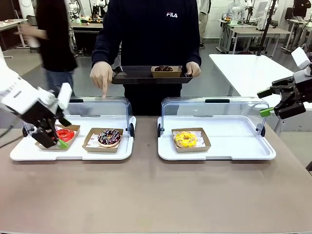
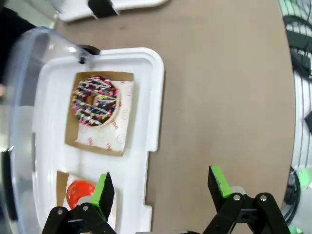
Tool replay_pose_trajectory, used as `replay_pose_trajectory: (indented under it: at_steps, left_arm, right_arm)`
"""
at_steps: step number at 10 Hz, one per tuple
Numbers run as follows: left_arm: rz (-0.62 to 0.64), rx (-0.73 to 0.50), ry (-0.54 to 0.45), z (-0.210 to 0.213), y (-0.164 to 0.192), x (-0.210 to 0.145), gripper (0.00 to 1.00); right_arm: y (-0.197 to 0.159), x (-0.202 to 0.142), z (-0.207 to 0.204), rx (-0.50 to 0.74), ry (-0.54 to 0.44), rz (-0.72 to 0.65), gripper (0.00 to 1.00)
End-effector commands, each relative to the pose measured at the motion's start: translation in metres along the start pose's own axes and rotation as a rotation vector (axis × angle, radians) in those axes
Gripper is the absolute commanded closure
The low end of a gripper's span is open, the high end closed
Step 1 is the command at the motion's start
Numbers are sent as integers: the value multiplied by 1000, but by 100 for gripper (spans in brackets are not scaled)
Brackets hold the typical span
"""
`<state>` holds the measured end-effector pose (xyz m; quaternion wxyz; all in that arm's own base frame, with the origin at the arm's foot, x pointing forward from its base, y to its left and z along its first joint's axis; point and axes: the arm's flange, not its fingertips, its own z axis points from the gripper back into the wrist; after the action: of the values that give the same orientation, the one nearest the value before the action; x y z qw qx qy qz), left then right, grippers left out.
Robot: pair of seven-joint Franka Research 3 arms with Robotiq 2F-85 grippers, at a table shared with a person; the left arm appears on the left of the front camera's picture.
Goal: Provide the desired donut to the person.
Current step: Pick up and lift the Paper togo box containing the Donut pointed at by the person.
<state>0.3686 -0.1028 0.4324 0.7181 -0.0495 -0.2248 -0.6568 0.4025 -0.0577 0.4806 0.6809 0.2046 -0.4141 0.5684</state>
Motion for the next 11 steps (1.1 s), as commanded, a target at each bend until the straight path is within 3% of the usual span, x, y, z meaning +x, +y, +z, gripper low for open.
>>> replay_pose_trajectory:
  at_steps: [1, 4, 11]
  left_arm:
    - [-46, 7, 41, -45, 2, -8, 0]
    - [-53, 42, 85, -89, 23, 5, 0]
    - [-83, 140, 151, -115, 54, 22, 0]
  right_arm:
    - [0, -1, -1, -1, -22, 3, 0]
    - [0, -1, -1, -1, -22, 3, 0]
    - [0, -1, -1, -1, -22, 3, 0]
